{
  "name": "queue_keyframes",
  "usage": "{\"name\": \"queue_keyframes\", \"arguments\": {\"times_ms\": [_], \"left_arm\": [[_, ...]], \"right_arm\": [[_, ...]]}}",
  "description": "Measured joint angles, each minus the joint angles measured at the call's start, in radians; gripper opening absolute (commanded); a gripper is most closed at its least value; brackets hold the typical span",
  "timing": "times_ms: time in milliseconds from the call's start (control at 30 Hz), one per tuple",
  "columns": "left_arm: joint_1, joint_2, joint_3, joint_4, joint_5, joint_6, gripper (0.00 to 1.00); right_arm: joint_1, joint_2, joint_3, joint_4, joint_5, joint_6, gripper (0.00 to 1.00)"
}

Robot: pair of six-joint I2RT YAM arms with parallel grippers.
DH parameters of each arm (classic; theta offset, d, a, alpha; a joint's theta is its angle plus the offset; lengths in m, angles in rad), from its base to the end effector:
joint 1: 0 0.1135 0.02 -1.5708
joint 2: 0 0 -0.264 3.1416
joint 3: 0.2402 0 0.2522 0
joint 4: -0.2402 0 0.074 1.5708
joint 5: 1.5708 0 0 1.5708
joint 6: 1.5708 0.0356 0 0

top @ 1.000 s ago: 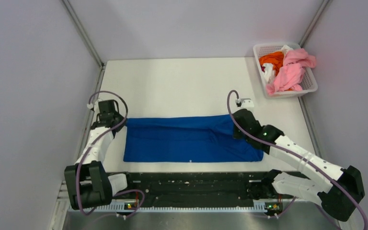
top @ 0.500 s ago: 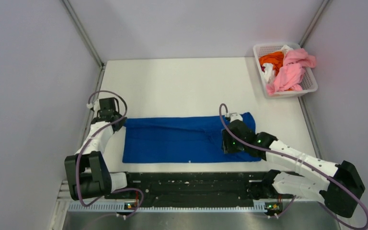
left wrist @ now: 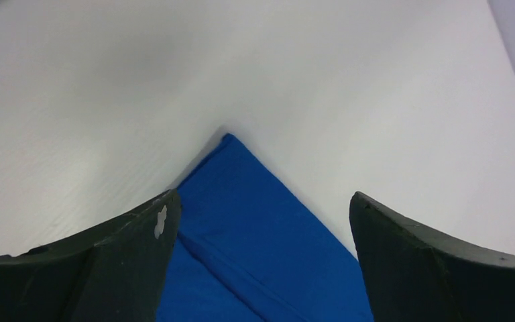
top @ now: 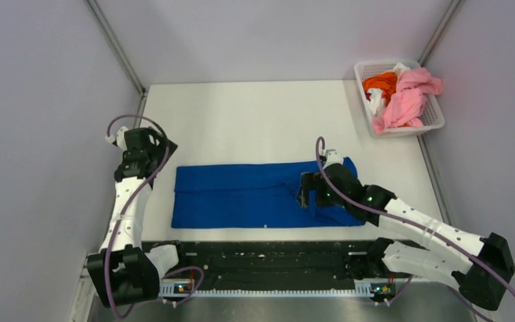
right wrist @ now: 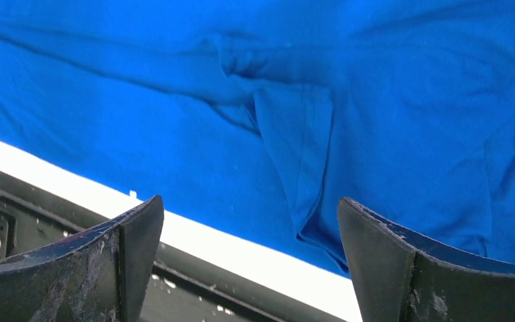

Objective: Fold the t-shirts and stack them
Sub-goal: Fold the other side of the tshirt into a rectangle

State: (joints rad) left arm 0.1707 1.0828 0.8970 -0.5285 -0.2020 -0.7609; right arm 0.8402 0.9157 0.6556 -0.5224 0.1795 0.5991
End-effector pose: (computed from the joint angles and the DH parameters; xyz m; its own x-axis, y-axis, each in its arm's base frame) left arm 0.2258 0.0462 0.2891 -0.2498 -0.7286 -0.6378 -0.6739 0.6038 -0.4258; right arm 0.1306 0.1362 0.2410 -0.7541 -0.0102 -0.6566 -0.2701 0.9162 0.2959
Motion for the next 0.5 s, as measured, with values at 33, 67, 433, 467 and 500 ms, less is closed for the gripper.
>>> {"name": "queue_keyframes", "arguments": {"times_ms": [33, 67, 433, 467, 500], "left_arm": [[0.000, 0.000, -0.010, 0.020, 0.040, 0.002, 0.99], [0.000, 0.007, -0.028, 0.051, 0.100, 0.005, 0.99], [-0.001, 0.260, -0.126, 0.127, 0.389, 0.048, 0.99], [-0.001, 0.260, -0.127, 0.128, 0.390, 0.051, 0.99], [-0.001, 0.260, -0.127, 0.131, 0.393, 0.053, 0.99]], "right_arm": [[-0.006, 0.016, 0.004, 0.029, 0.010, -0.002, 0.99], [-0.014, 0.039, 0.009, 0.053, 0.014, -0.004, 0.99], [-0.180, 0.379, 0.030, 0.255, -0.108, -0.063, 0.99], [-0.180, 0.391, 0.029, 0.272, -0.142, -0.071, 0.99], [-0.178, 0.397, 0.027, 0.289, -0.168, -0.076, 0.99]]}}
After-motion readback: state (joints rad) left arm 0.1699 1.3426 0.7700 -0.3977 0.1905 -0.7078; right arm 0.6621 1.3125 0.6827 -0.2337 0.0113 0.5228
